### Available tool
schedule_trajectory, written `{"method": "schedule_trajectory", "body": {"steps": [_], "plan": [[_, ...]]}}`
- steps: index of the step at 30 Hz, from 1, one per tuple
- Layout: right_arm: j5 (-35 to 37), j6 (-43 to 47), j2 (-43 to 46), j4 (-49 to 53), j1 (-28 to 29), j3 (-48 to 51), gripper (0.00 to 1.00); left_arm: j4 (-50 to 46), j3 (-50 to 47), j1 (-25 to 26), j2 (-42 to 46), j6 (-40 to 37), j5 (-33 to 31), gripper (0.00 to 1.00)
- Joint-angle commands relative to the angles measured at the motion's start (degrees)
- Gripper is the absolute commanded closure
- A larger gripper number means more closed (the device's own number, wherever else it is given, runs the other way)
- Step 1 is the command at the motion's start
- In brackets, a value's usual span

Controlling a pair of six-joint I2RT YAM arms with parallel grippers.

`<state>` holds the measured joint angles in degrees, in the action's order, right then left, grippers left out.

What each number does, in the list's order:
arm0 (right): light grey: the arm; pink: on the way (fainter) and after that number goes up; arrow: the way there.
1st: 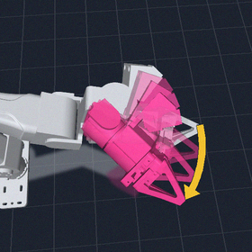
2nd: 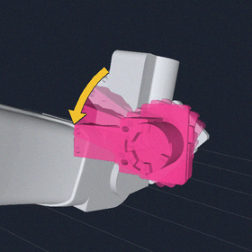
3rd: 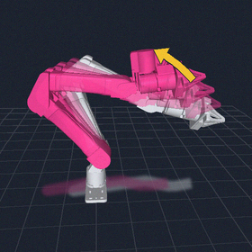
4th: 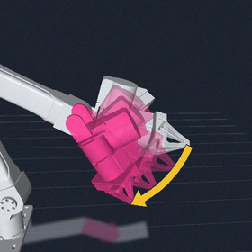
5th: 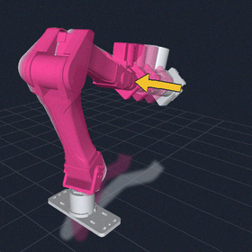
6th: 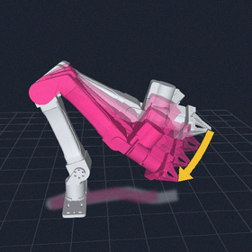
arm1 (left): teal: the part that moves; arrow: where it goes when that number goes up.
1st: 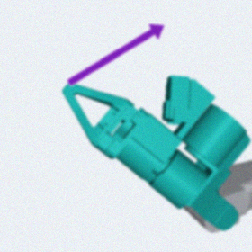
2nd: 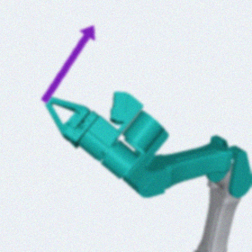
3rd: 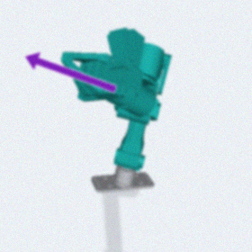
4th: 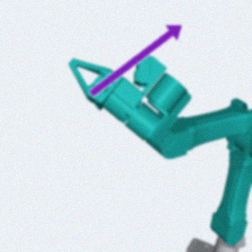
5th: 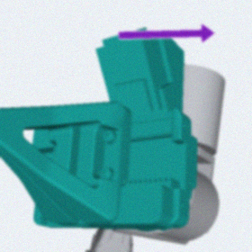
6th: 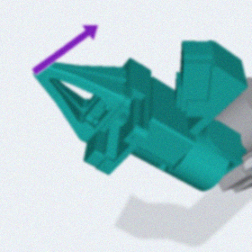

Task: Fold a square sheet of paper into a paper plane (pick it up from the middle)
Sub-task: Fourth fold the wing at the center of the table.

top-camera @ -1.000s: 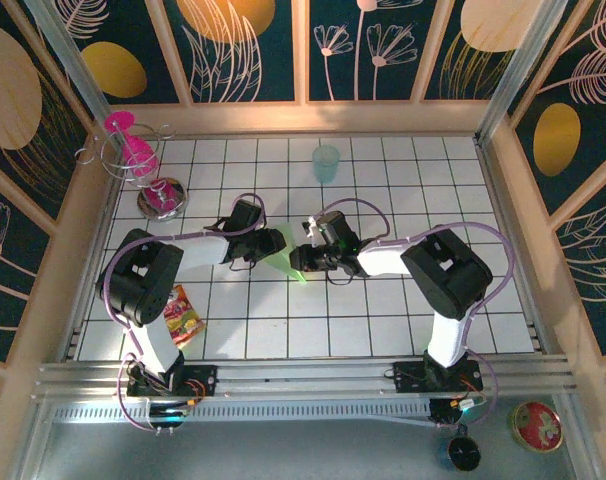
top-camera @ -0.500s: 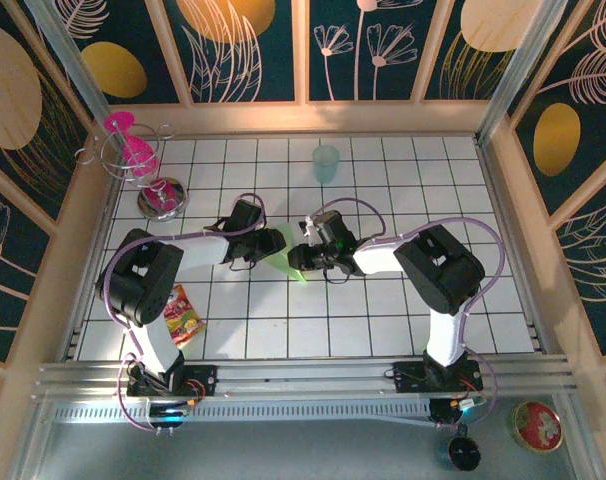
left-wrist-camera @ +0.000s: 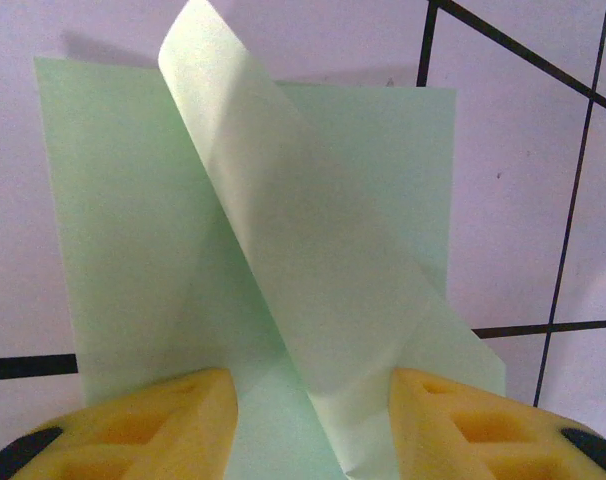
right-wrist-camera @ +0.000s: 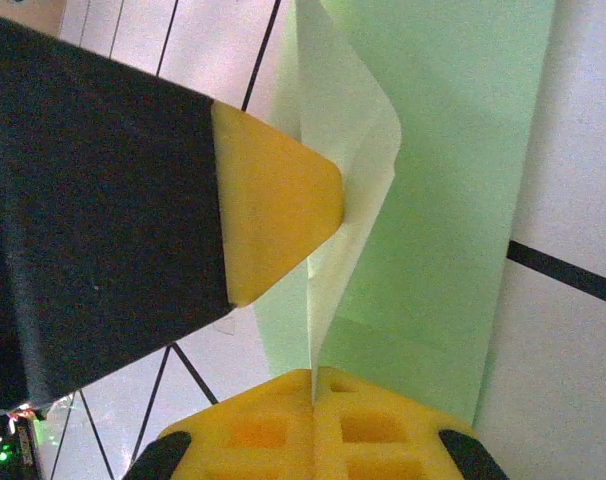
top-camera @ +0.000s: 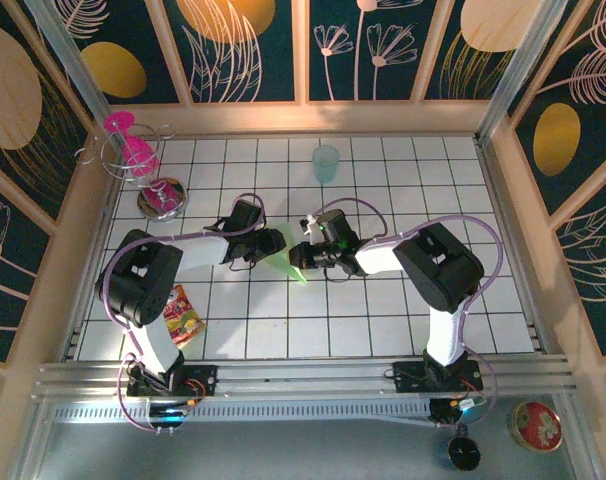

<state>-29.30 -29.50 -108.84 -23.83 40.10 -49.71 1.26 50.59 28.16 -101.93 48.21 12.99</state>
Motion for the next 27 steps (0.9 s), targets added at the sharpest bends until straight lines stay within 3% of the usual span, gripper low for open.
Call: {"method": "schedule_trajectory", "body": {"steps": [1, 10, 14, 23, 27], "plan": [[-2.80, -1.72, -0.81, -2.33, -0.62, 1.06, 0.96, -9.03, -1.67, -0.36, -0.67, -0.38, -3.81, 0.53], [-8.49, -8.76, -1.20, -8.30, -2.45, 4.08, 0.99, -5.74, -0.29, -0.39, 10.41, 0.26, -5.40, 0.46], [-10.30, -10.98, -1.71, -10.39, -2.55, 5.04, 1.00, -2.82, -2.11, -0.41, 12.18, 0.80, -2.65, 0.46], [-13.26, -15.28, -4.00, -13.60, -3.10, 5.55, 1.00, 9.14, -8.18, -0.39, 11.35, 4.02, 9.42, 0.59], [-14.88, -18.17, -4.97, -16.46, -3.61, 5.94, 1.00, 13.88, -10.79, -0.44, 11.05, 5.92, 11.90, 0.65]]}}
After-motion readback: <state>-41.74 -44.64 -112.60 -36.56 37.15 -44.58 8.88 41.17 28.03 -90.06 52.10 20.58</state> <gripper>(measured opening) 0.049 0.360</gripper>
